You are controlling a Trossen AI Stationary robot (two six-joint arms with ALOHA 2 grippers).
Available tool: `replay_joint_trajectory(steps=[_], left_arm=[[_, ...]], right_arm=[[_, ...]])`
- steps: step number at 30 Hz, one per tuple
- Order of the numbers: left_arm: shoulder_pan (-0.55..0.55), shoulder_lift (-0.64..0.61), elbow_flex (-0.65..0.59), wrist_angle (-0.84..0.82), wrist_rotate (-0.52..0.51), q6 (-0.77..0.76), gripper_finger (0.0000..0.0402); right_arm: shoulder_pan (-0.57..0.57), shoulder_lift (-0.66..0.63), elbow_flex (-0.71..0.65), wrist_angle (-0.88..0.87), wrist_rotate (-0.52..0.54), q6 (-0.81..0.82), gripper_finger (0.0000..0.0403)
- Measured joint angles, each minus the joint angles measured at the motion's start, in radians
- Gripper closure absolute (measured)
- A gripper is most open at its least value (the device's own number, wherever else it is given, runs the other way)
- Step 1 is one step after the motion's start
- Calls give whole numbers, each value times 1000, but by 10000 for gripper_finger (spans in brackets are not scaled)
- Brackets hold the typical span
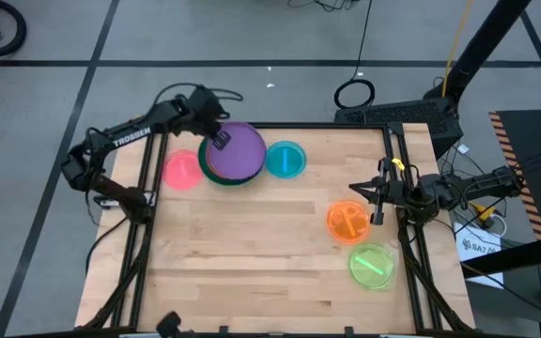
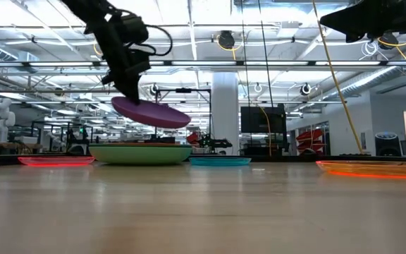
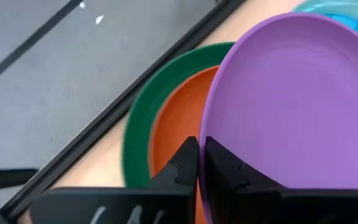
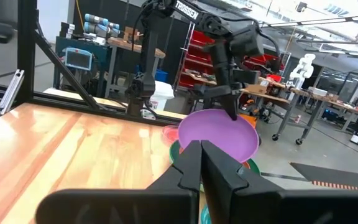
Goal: Stack plastic plates
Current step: Stack the purple plate on top of the dark orange plate
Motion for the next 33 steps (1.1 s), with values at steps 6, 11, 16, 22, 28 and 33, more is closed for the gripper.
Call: replay_joint_trajectory(steps=[6, 11, 16, 22, 28, 33], left_arm=[[84, 20, 2, -26, 19, 17, 387], [93, 61, 2, -33, 20, 20, 387], [92, 81, 2, -32, 20, 20, 387], [92, 101, 2, -32, 19, 12, 374], [92, 102, 2, -25, 16, 2, 367], [89, 102, 2, -25, 14, -1, 365]], right_arm=[[0, 0, 0, 3, 0, -2, 397], [0, 0, 0, 3, 0, -3, 397], [0, 0, 0, 2, 0, -2, 397], [0, 0, 0, 2, 0, -2, 397], [0, 0, 0, 2, 0, -2, 397], [0, 0, 0, 2, 0, 0, 397]])
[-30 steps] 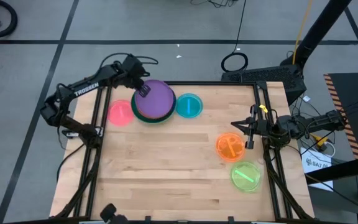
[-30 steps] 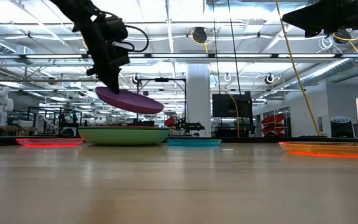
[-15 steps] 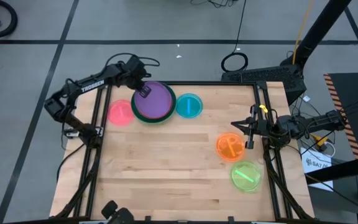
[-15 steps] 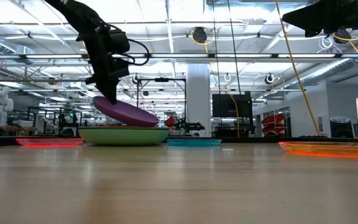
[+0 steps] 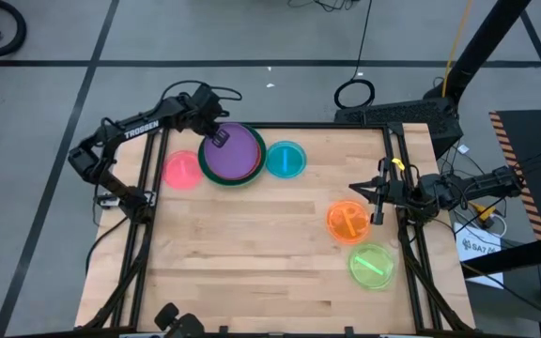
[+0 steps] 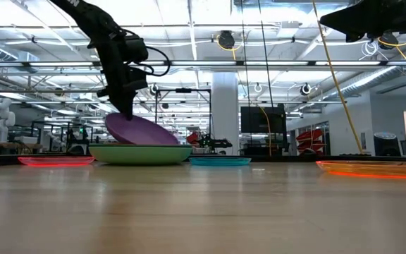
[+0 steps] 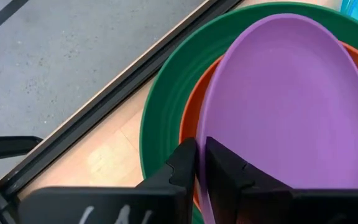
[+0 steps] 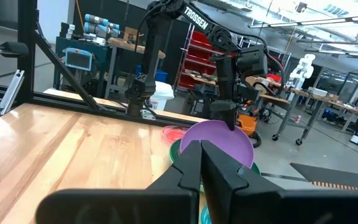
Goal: Stack plastic plates
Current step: Stack the purple plate on top of the dark orange plate, then stack the blue plate on top of the purple plate
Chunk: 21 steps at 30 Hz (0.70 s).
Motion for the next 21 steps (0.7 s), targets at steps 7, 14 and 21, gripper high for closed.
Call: replay_joint_trajectory(steps=[7, 14, 21], left_arm=[[-20, 0, 0, -11, 2, -2, 364], [-21, 0, 0, -28, 22, 4, 363], [-49, 0, 0, 15, 26, -8, 364]], right_arm=[[0, 0, 0, 0, 0, 0, 397], [0, 0, 0, 1, 0, 0, 397], [0, 0, 0, -1, 9, 10, 397]])
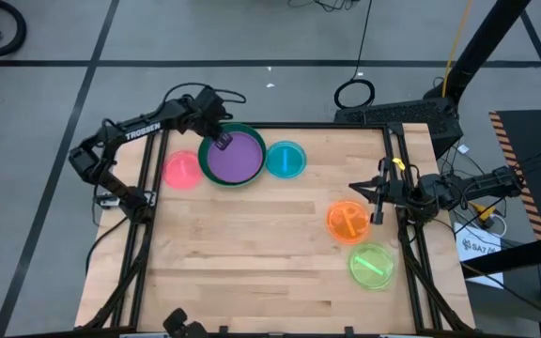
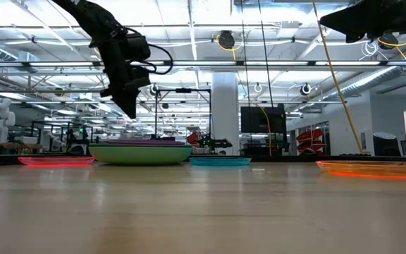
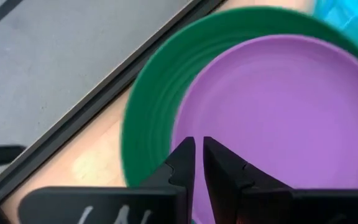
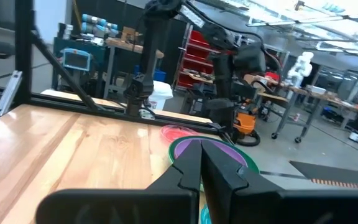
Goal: Stack plastic plates
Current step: Stack the blue plate on top of the purple plate
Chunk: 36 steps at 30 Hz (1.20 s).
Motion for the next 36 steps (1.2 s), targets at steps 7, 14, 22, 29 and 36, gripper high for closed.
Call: replay_joint_trajectory(steps=[7, 14, 22, 29, 36], left_arm=[[-168, 0, -4, 92, 7, 51, 364], [-371, -11, -13, 141, -43, 94, 364], [-503, -10, -14, 134, -97, 136, 364], [-536, -109, -81, 158, -103, 134, 364], [-544, -386, -268, 290, -104, 106, 364]], right_arm=[[0, 4, 0, 7, 46, 58, 397], [-2, 81, 36, 13, 122, 159, 397], [-17, 294, 158, 12, 123, 347, 397], [-17, 472, 255, 6, 119, 508, 397], [-26, 625, 344, 9, 118, 630, 397]])
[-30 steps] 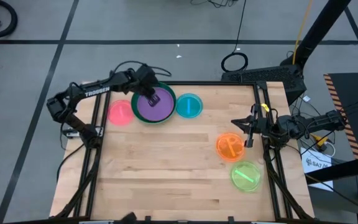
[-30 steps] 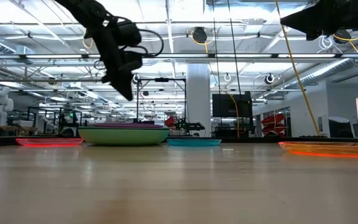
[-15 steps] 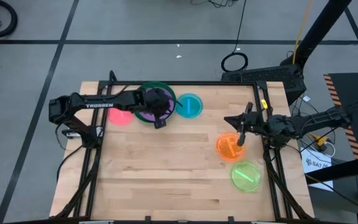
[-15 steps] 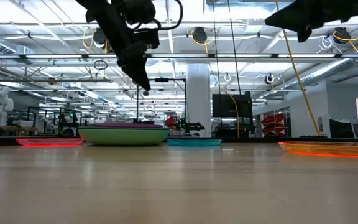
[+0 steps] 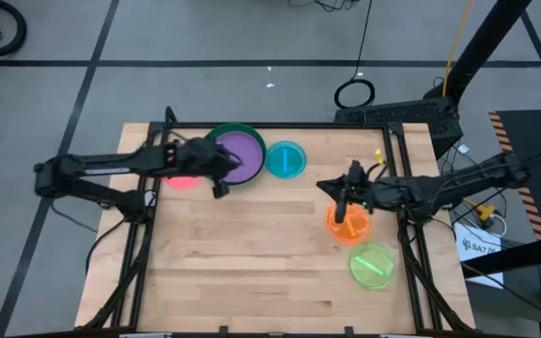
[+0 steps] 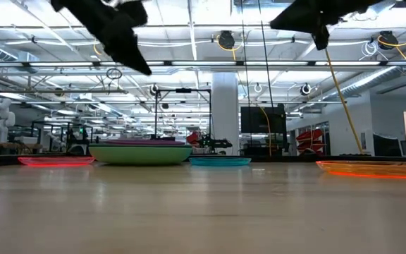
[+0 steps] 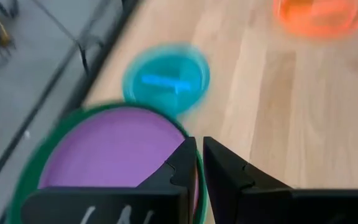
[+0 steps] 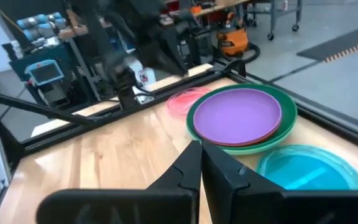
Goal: Stack plastic plates
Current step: Stack the blue plate on top of the purple plate
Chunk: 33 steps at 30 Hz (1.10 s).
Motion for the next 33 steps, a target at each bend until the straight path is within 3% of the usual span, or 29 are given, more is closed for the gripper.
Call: replay_joint_trajectory(steps=[7, 14, 21, 33], left_arm=[[-4, -196, -44, 69, 0, 43, 364], [-17, -280, -45, 45, 0, 72, 364], [-20, -285, -45, -15, 0, 84, 364], [-26, -290, -45, -8, 15, 210, 364]], right_arm=[[-48, 173, 138, -65, -4, 118, 397], [-155, 311, 317, -344, -6, 287, 397], [-346, 444, 481, -587, -150, 373, 397], [-646, 666, 533, -489, -366, 272, 397]])
